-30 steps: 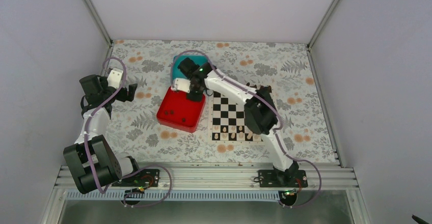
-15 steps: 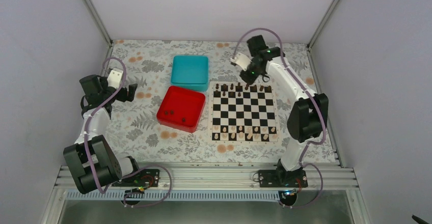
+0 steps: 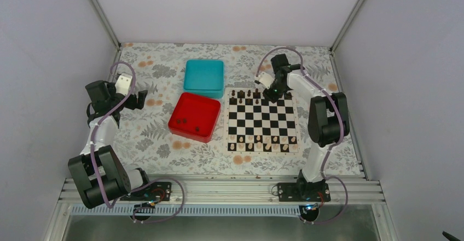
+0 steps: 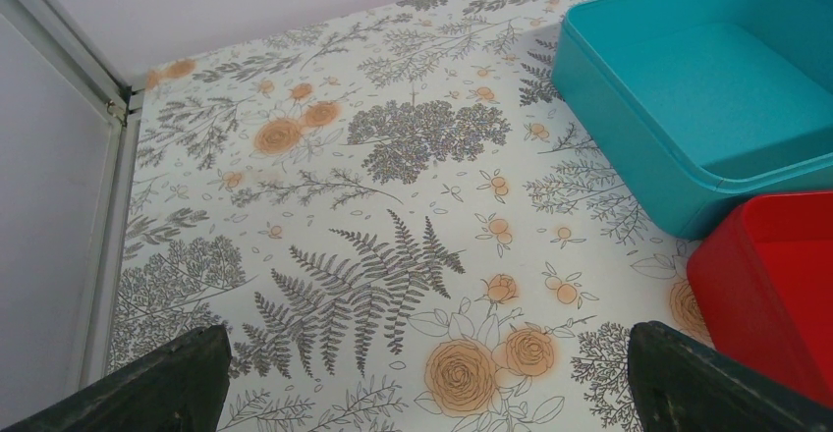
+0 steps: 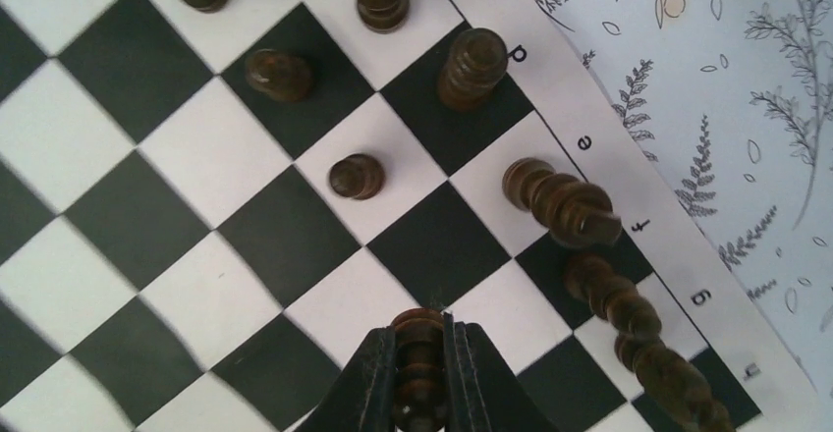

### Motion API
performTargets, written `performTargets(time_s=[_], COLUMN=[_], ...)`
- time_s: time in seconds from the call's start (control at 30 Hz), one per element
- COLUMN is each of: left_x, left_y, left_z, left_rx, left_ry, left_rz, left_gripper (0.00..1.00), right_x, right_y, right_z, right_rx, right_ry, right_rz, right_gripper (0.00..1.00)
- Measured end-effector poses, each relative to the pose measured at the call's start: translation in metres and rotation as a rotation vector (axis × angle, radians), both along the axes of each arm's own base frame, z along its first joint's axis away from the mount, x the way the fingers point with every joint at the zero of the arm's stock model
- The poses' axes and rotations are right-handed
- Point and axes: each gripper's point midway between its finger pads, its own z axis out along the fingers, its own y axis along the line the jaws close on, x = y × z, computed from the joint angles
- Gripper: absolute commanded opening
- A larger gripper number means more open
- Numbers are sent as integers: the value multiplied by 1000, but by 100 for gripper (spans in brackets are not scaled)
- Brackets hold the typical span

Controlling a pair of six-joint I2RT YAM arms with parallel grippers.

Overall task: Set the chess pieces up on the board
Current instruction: Place the chess piece on the chessboard.

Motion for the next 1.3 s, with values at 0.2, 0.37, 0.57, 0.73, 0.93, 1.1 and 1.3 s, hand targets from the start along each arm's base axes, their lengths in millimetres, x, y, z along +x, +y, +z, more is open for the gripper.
performTargets(time_s=[0.2,0.37,0.57,0.73,0.93,1.1,1.3], left_x=[0,0,0,0,0,0,0], left_y=[0,0,0,0,0,0,0], left_z=[0,0,0,0,0,-1,-1], left_rx=[0,0,0,0,0,-1,-1], left_ry=[0,1,1,1,1,3,2], left_rz=[0,0,0,0,0,0,0], left_gripper=[100,100,100,100,100,100,100], right_x=[9,10,13,15,17,18,18], right_y=[-1,-1,0,0,-2,-2,-2], right_z=[-29,-43,-47,-47,-54,-54,-54], right_rx=[-7,-13,-14,-12,-15,-16,-16], right_ry=[25,48,45,39,52,51,50], right_rz=[-4,-4,-1,-2,-7,-7,-6], right_gripper=[5,5,5,5,6,10,20])
